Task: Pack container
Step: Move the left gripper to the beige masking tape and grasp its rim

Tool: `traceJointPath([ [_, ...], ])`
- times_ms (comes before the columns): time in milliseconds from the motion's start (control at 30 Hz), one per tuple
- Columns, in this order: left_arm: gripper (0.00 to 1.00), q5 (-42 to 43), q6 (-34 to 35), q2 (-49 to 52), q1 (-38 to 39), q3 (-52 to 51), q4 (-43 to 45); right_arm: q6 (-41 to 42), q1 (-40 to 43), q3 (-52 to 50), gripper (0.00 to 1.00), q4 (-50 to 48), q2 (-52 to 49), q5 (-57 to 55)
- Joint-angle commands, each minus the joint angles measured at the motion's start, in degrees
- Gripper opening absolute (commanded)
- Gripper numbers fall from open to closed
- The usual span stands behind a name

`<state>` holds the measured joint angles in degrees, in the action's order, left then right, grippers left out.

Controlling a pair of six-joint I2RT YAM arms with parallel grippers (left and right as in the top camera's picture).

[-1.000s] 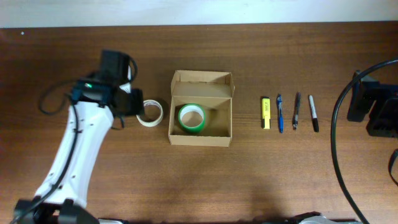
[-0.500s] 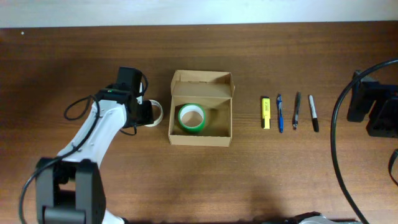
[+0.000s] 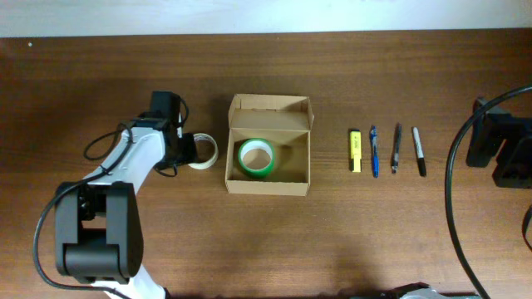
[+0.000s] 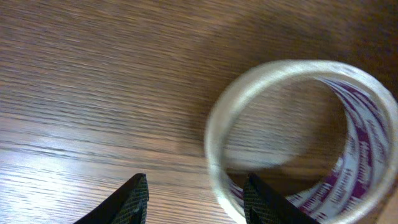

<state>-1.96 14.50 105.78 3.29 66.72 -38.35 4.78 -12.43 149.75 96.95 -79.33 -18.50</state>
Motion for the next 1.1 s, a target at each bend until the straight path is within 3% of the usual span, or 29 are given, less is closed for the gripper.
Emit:
traceJointPath([
  [0,0.43,0.74,-1.14,1.64,-1.11,-0.35,0.59,0.44,-0.33,0.02,0.99,0.37,0.24,0.55],
  [100,0.34,0.98,-1.29,2.29,-1.03,-0.35,0.74,0.44,-0.33,0.02,0.99,0.37,0.24,0.55],
  [333,0.33,2.89,-1.31,2.86,-0.76,-0.35,1.77,0.44,-0.33,0.02,0.99,0.37,0.24,0.57],
  [400,0.27,2.86,-1.31,2.86,-0.66,-0.35,1.9,0.44,-0.31,0.02,0.99,0.37,0.24,0.57],
  [533,0.02,2.91,-1.31,2.86,-0.37,-0.35,2.1,0.44,-0.33,0.02,0.99,0.37,0.24,0.55],
  [800,0.02,3.69,-5.42,2.01,0.07,0.92,0.46,0.44,-0.33,0.02,0.99,0.37,0.22,0.57],
  [1067,0.02,-4.66,-9.25,-20.26,6.47,23.21,-19.37,0.39,-0.31,0.02,0.99,0.35,-0.33,0.48],
])
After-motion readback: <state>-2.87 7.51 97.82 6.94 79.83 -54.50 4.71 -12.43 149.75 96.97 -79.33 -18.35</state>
